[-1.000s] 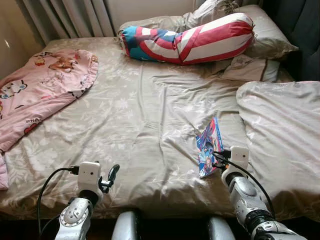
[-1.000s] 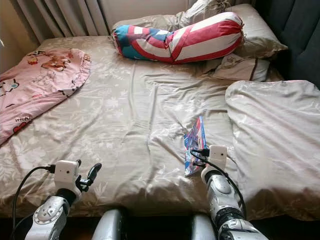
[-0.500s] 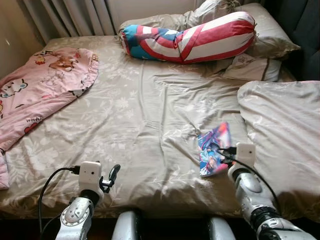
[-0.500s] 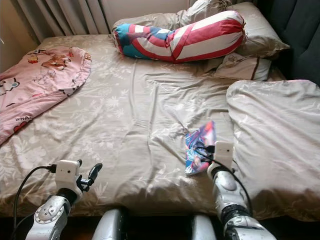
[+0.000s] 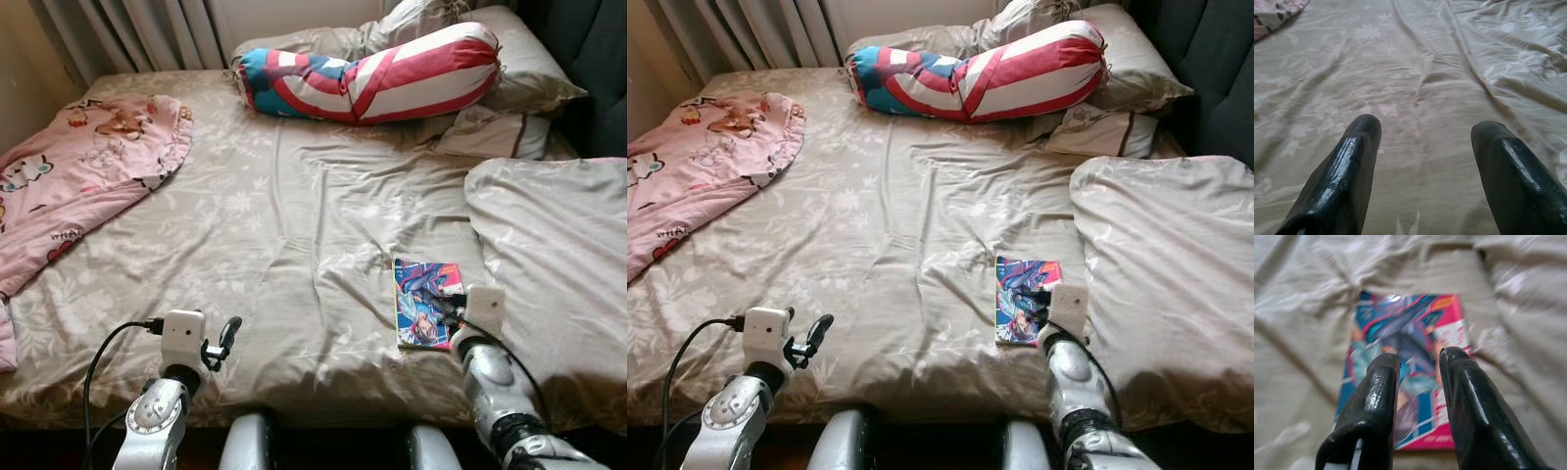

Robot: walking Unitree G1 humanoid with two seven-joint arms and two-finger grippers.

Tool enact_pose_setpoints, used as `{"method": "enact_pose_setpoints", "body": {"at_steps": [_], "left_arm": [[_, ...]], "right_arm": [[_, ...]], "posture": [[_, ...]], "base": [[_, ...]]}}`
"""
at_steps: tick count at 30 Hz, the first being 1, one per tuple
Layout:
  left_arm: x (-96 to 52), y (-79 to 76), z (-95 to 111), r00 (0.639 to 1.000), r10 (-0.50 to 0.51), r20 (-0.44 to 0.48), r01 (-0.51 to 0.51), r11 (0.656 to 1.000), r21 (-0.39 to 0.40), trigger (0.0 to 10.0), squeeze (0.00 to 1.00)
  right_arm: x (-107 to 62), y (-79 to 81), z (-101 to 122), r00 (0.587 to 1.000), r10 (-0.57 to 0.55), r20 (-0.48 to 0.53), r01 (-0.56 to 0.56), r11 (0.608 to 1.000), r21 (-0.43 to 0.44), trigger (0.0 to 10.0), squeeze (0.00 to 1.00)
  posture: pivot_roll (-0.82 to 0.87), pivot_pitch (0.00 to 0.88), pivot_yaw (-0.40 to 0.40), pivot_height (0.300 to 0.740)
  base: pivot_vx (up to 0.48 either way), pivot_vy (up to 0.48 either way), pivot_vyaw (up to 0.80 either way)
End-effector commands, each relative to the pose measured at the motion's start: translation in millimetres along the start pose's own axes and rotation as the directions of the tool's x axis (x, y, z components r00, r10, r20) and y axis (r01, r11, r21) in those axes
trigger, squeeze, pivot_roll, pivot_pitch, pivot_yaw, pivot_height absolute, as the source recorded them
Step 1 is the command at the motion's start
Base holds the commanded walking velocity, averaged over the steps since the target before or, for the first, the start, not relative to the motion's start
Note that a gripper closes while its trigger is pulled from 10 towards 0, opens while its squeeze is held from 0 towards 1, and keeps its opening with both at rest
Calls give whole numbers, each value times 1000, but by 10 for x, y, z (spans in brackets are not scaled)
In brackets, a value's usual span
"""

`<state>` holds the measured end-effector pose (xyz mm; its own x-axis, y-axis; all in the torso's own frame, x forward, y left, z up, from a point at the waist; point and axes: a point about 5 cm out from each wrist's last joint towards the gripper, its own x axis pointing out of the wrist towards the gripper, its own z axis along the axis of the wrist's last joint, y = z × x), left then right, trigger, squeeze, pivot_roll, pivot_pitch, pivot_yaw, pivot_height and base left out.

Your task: Clean up the room

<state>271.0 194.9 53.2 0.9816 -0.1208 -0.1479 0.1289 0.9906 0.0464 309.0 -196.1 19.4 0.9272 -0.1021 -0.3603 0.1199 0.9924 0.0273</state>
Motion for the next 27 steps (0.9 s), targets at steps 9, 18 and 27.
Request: {"method": "enact_pose_setpoints", "body": {"at_steps": [9, 18, 27], "left_arm": [[137, -33, -109, 998, 3, -58, -4, 1000, -9, 10000, 0], [171, -7, -453, 968, 16, -250, -14, 1000, 7, 10000, 0], [-52, -143, -911, 864, -17, -503, 52, 997, 55, 10000, 0]], "right_arm": [[-136, 100, -321, 995, 64, -76, -65, 998, -5, 10000, 0], [-360, -42, -781, 966, 12, -260, -15, 1000, -8, 10000, 0], [-661, -208, -1221, 890, -76, -450, 109, 993, 48, 10000, 0]], "posture": [[-51, 39, 42, 663], [-73, 0, 41, 708], [-86, 0, 30, 717]], "base": [[0, 0, 0], [0, 0, 0], [0, 0, 0]]}}
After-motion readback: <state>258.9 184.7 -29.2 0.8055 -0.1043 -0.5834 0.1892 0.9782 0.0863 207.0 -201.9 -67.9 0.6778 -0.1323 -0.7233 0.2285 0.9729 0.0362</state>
